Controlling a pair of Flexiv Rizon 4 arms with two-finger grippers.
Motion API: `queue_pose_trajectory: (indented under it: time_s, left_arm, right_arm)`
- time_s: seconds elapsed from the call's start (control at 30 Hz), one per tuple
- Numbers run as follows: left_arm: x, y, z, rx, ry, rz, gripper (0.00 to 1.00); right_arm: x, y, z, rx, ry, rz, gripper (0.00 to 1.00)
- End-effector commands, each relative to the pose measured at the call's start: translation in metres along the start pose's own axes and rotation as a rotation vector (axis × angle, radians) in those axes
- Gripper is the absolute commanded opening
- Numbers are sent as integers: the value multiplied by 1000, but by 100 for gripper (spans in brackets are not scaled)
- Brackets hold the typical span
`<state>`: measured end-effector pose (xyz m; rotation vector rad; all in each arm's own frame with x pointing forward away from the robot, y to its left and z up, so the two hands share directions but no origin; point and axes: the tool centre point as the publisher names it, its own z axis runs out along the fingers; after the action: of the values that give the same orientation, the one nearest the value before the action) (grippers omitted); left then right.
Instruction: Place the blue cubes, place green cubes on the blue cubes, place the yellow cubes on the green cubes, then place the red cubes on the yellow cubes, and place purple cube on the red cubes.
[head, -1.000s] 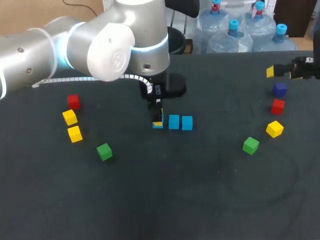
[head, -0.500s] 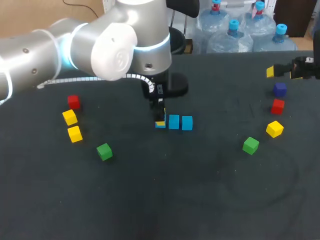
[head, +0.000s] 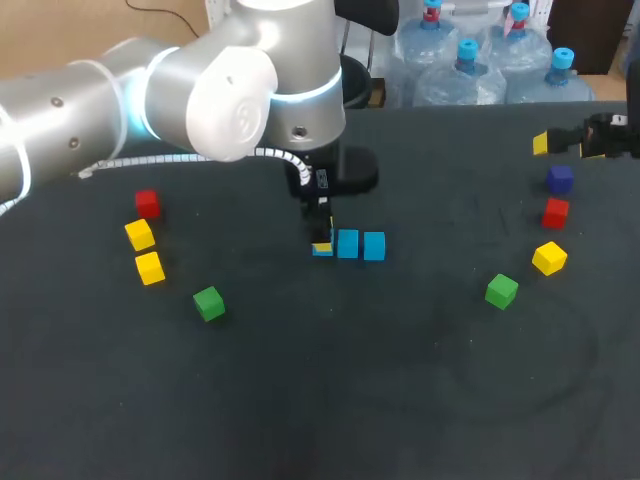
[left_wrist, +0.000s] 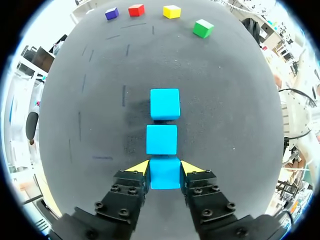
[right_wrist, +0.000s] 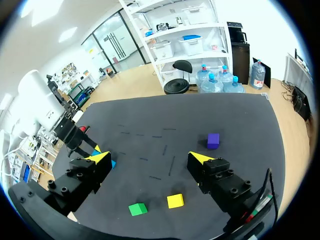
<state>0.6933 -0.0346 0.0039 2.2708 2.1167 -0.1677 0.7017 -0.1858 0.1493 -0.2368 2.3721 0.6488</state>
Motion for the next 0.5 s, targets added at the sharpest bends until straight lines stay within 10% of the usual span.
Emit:
queue_pose_trajectory:
  time_s: [0.03, 0.5]
  left_arm:
    - [-1, 4, 1, 8, 2, 2, 0]
    - [-1, 3, 3, 12, 3, 2, 0]
  right_arm:
    - [0, 0, -1, 2, 0, 0, 100]
    - [0, 0, -1, 2, 0, 0, 100]
